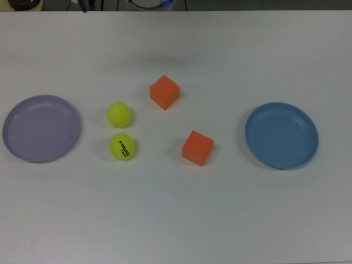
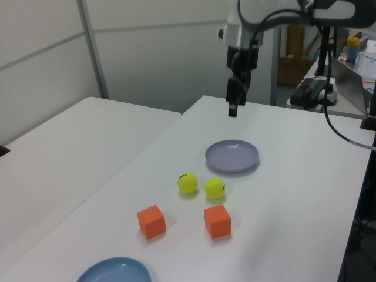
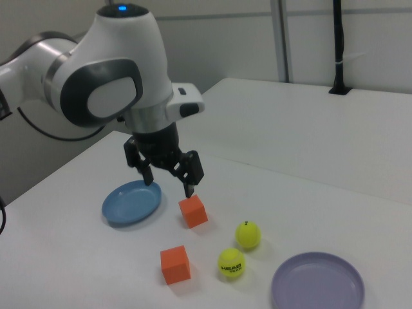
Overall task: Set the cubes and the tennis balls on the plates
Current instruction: 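Move the open gripper down toward the orange cube near the balls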
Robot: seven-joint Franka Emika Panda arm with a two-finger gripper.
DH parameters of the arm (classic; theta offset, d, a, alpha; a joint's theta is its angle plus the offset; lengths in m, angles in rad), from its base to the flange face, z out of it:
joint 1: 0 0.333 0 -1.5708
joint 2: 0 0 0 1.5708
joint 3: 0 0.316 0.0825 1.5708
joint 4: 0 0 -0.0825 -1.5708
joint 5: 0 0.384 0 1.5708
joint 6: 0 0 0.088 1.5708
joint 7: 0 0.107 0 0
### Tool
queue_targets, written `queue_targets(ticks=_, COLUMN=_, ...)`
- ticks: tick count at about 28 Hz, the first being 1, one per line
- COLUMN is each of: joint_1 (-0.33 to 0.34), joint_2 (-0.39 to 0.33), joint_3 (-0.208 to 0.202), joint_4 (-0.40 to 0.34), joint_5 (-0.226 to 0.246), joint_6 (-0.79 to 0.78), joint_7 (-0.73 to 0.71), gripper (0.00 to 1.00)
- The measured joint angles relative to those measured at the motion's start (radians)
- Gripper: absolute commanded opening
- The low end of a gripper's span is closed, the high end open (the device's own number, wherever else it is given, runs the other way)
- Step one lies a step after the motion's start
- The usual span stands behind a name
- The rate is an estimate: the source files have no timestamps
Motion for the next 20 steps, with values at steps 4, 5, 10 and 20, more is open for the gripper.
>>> queue_targets(ticks=4, joint_1=0.007, joint_2=-0.005, joint_3=0.031, joint_4=-0.072, joint_5=0.000, joint_6=0.051, joint_7=-0.067, gripper=1.00)
queue_targets(ticks=5, joint_1=0.007, joint_2=-0.006, joint_3=0.040, joint_4=-0.088, joint_5=0.000, joint_6=0.066, joint_7=-0.082, gripper=1.00)
queue_targets(ticks=10, joint_1=0.008, joint_2=-0.007, joint_3=0.080, joint_4=-0.182, joint_5=0.000, joint_6=0.152, joint_7=-0.136, gripper=1.00)
queue_targets(ticks=20, joint_1=0.009, joint_2=-0.007, joint_3=0.149, joint_4=-0.377, joint_5=0.000, joint_6=0.360, joint_7=-0.209, gripper=1.00)
